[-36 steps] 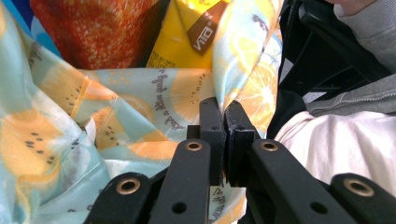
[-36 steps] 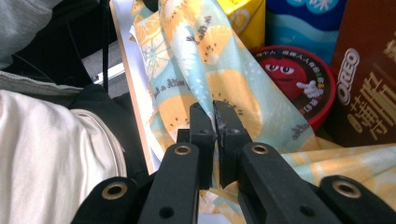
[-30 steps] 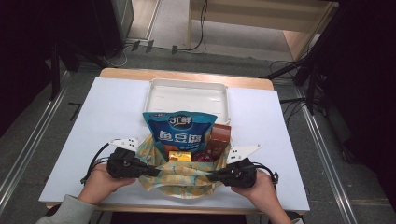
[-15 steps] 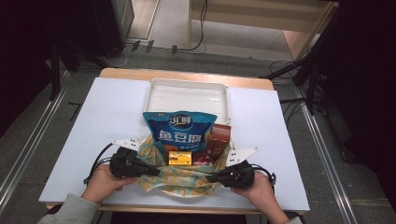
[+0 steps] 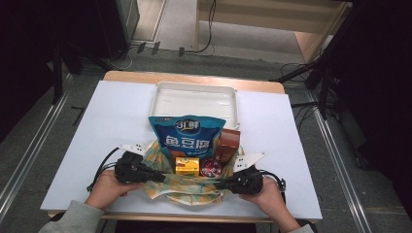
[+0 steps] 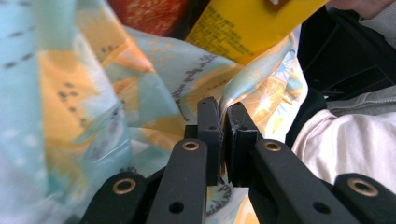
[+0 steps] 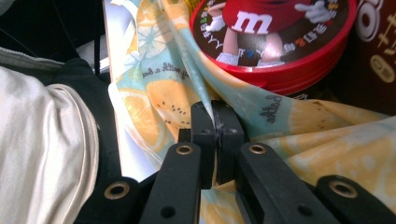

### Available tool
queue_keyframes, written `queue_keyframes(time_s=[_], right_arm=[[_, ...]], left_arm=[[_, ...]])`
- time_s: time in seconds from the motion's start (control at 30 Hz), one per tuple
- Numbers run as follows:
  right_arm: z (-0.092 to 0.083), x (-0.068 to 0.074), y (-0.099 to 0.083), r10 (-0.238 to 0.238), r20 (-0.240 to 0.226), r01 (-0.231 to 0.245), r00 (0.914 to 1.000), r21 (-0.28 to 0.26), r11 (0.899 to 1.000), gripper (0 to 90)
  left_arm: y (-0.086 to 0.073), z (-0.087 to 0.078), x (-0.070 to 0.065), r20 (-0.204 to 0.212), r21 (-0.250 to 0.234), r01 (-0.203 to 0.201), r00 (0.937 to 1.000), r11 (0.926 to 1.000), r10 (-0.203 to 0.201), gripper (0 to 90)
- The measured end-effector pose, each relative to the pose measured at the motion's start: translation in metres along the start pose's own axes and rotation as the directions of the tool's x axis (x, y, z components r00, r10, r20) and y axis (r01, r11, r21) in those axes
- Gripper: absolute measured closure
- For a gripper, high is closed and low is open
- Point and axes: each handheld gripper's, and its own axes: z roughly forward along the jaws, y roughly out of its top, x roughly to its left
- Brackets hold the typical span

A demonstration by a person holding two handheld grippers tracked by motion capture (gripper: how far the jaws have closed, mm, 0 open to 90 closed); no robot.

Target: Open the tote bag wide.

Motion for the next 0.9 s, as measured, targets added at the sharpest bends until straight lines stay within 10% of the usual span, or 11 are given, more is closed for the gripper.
queue_keyframes(time_s=[0.9], right_arm=[[0.008,-0.021,-0.014,0.011,-0.008,-0.010,0.9999,0.076,0.997,87.5]], left_arm=[[-0.007,0.016,0.016,-0.047,0.086,0.014,0.9989,0.9962,-0.010,88.1]])
